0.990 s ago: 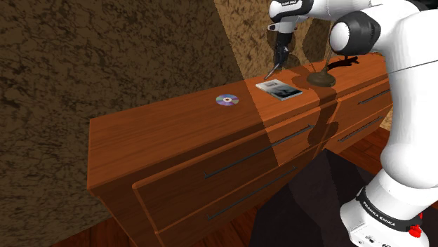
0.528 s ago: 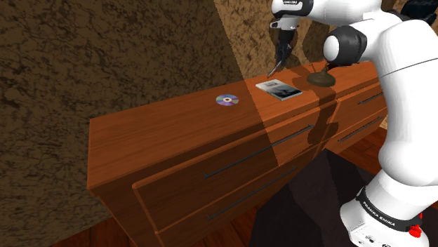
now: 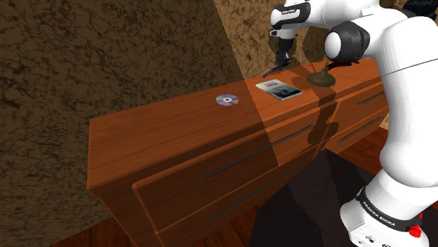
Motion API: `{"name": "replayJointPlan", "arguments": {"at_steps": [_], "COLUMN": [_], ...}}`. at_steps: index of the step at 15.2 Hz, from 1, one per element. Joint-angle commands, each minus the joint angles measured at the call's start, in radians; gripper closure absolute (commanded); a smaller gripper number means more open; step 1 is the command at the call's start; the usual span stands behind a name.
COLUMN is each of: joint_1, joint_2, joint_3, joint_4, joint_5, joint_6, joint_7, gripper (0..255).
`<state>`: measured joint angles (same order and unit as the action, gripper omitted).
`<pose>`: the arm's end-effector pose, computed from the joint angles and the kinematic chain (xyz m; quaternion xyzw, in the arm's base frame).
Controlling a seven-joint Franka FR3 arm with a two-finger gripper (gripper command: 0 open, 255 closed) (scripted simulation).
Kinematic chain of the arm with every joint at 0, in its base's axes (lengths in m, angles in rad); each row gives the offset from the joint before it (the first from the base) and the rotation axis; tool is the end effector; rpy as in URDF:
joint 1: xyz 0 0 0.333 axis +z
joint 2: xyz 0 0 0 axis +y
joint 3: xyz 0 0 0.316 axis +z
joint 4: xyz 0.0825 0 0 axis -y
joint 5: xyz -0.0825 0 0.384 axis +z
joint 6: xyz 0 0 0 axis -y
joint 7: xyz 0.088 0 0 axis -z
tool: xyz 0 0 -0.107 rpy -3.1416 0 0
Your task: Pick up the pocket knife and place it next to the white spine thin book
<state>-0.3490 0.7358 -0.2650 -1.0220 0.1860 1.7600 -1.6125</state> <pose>0.6600 -0.3637 0.4252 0.8693 0.4941 0.0081 0.0085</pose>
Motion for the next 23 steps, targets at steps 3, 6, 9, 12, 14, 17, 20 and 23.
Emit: {"name": "replayJointPlan", "arguments": {"at_steps": [3,6,9,12,14,17,20,23], "joint_1": [-0.012,-0.009,-0.014,0.006,-0.005,-0.017,-0.021,-0.018], "joint_2": [0.076,0.077,0.074,0.086,0.077,0.086,0.095,0.095], "joint_3": [0.002,-0.005,-0.014,-0.009,-0.012,-0.018,-0.022,-0.027], "joint_4": [0.027,0.028,0.001,0.031,0.028,0.144,0.186,0.186], "joint_5": [0.008,0.013,0.019,0.016,0.018,0.02,0.024,0.028], "joint_6": [0.033,0.032,0.054,0.039,0.032,-0.075,-0.108,-0.109], "joint_7": [-0.004,-0.006,-0.024,0.005,-0.008,-0.001,0.001,0.0], "gripper": [255,255,0,0,0,0,0,0]}}
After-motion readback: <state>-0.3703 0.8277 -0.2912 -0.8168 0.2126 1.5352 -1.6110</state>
